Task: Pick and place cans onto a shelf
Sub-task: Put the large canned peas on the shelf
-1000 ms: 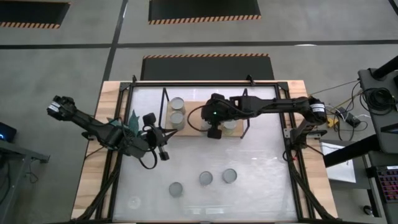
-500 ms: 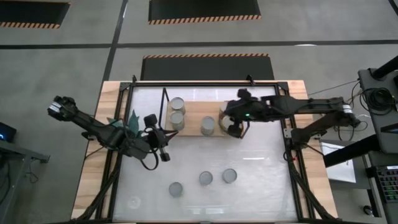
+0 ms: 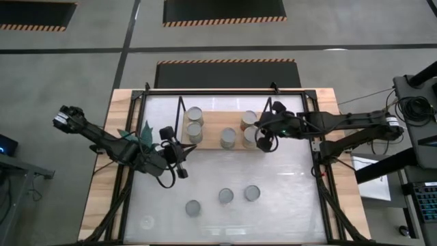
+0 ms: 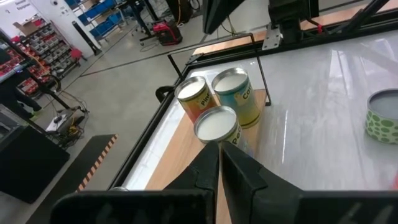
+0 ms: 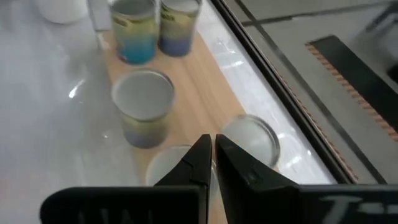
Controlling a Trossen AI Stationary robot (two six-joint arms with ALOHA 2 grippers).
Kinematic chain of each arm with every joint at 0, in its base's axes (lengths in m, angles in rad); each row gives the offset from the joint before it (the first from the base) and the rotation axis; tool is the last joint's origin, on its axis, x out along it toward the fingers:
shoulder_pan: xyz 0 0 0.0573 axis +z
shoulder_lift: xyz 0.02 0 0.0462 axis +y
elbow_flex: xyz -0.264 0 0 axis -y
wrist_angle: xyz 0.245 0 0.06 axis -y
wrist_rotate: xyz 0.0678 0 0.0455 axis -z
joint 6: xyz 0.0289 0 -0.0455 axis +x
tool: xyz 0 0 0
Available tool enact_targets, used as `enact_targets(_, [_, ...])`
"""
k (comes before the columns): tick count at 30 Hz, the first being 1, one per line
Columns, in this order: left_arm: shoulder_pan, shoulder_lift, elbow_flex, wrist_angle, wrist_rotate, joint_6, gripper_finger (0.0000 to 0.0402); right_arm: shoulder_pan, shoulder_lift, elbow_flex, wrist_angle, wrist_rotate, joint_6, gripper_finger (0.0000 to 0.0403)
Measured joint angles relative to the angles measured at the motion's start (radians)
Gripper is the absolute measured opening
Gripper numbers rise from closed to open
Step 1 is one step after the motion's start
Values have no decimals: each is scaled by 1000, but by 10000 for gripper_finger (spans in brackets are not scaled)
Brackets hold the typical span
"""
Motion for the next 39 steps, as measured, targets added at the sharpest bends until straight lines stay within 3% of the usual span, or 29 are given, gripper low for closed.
enact_targets(8, [1,0,0,1,0,0,0,-72,60,28,-24,-8,47,13])
enact_targets(16, [1,0,1,1,0,0,0,-116,214,146,-201,-187,45,13])
enact_targets(20, [1,0,1,0,0,0,0,-116,278,181,-290,-188,55,13])
enact_targets(27, [1,0,1,0,-1,0,0,-116,344,182,-291,-188,43,13])
enact_targets(39, [1,0,1,0,-1,0,0,-116,353,181,-293,-153,30,13])
